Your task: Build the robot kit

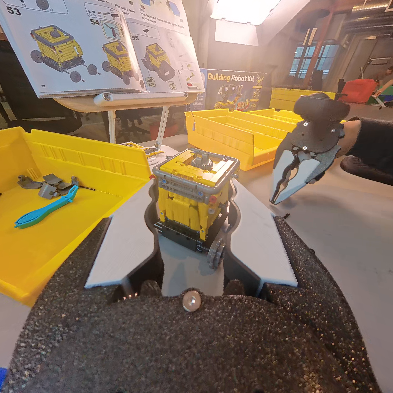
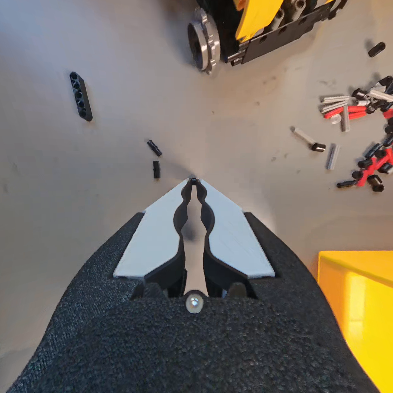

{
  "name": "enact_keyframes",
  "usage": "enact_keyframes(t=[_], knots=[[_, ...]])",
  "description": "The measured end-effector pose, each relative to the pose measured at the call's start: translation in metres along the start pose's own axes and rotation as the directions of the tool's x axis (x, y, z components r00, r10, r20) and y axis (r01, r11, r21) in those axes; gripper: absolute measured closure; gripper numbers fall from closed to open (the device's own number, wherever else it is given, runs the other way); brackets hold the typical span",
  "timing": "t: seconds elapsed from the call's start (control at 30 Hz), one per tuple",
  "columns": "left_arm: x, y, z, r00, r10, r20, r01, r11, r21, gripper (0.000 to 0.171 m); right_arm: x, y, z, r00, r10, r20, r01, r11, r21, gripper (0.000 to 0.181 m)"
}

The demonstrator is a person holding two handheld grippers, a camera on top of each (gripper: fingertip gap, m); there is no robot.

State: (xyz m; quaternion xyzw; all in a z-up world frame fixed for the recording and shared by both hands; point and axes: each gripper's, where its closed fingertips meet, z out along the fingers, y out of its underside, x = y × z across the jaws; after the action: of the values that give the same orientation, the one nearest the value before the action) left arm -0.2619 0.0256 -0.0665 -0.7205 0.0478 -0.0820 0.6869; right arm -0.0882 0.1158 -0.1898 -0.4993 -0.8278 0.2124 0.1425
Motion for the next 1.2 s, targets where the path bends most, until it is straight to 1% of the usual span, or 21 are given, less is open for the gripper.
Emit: enact_keyframes(t=[0.07,0.27,0.43,0.53,0.63,0.77,0.87,0.97,1.03,1.1,1.13,1.2], knots=[[0.0,0.0,0.0,1.0,0.0,0.003,0.0,1.0,0.001,0.109,-0.001,0.004,0.001,1.0,-0.007,-0.024,0.007,1.0,-0.012,0.177],[0.0,0.001,0.0,1.0,0.012,0.008,-0.012,1.0,-0.005,0.108,-0.003,0.004,0.001,0.999,-0.008,-0.042,0.007,1.0,-0.01,0.177],[0.001,0.0,0.0,1.0,0.011,0.006,-0.011,1.0,-0.002,0.108,0.0,0.004,0.0,0.999,0.037,-0.025,-0.037,0.999,0.008,0.17],[0.001,-0.001,-0.001,1.0,0.011,0.002,-0.011,1.0,0.0,0.108,0.005,-0.006,-0.007,0.997,0.069,-0.029,-0.066,0.995,0.072,0.168],[0.002,-0.001,0.0,1.0,0.008,-0.006,-0.008,1.0,-0.003,0.108,0.028,-0.027,-0.018,0.984,0.146,-0.104,-0.126,0.976,0.178,0.166],[0.004,0.0,0.001,1.0,0.012,-0.011,-0.012,1.0,-0.007,0.108,0.067,-0.052,-0.026,0.93,0.279,-0.239,-0.203,0.932,0.301,0.165],[0.003,0.0,0.0,1.0,0.01,-0.007,-0.01,1.0,-0.007,0.108,0.095,-0.061,-0.027,0.865,0.393,-0.312,-0.274,0.891,0.361,0.165],[0.001,-0.001,-0.001,1.0,0.004,-0.003,-0.004,1.0,-0.002,0.108,0.122,-0.048,-0.026,0.785,0.453,-0.422,-0.328,0.882,0.338,0.167],[0.001,-0.001,-0.001,1.0,0.001,-0.004,-0.001,1.0,0.0,0.108,0.129,-0.043,-0.025,0.746,0.498,-0.443,-0.361,0.861,0.359,0.167],[0.002,-0.001,-0.001,1.0,0.001,-0.008,-0.001,1.0,0.001,0.108,0.136,-0.031,-0.027,0.698,0.523,-0.489,-0.385,0.85,0.359,0.166],[0.002,-0.001,-0.001,1.0,0.0,-0.011,0.0,1.0,0.0,0.108,0.137,-0.027,-0.027,0.683,0.529,-0.504,-0.39,0.847,0.362,0.171],[0.004,-0.002,-0.001,1.0,0.001,-0.018,-0.001,1.0,0.002,0.108,0.137,-0.019,-0.029,0.67,0.521,-0.528,-0.397,0.853,0.338,0.171]])
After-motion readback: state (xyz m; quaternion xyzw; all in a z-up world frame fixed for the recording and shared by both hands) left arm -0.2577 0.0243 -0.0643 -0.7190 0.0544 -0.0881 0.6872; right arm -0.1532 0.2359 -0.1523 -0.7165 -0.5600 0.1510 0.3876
